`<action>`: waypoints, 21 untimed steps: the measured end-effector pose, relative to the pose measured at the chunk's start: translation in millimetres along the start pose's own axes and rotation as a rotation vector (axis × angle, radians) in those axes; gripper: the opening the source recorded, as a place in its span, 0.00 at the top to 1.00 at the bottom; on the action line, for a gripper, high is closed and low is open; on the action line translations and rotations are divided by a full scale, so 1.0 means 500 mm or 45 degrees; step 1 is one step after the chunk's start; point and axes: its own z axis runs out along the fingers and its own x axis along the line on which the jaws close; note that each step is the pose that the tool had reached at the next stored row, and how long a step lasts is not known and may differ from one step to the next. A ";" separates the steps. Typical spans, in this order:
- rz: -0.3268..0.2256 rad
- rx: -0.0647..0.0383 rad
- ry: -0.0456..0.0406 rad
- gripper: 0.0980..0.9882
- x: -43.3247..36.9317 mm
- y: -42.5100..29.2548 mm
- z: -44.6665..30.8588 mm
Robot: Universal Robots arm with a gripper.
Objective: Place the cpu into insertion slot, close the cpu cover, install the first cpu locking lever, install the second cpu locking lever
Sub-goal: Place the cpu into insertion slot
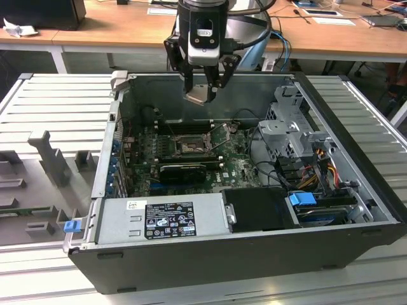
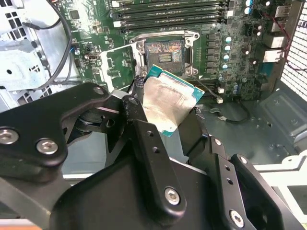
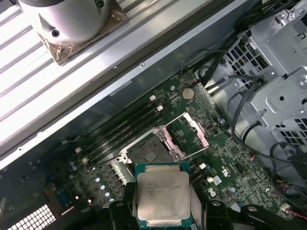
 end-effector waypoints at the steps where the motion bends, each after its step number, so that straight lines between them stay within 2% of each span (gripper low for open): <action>1: 0.001 0.000 0.000 0.52 0.000 0.000 0.004; 3: 0.008 0.001 -0.001 0.52 0.000 0.000 0.006; 7: 0.093 -0.001 -0.009 0.52 0.000 -0.001 0.008; 21: 0.268 -0.005 -0.024 0.52 0.000 -0.001 0.012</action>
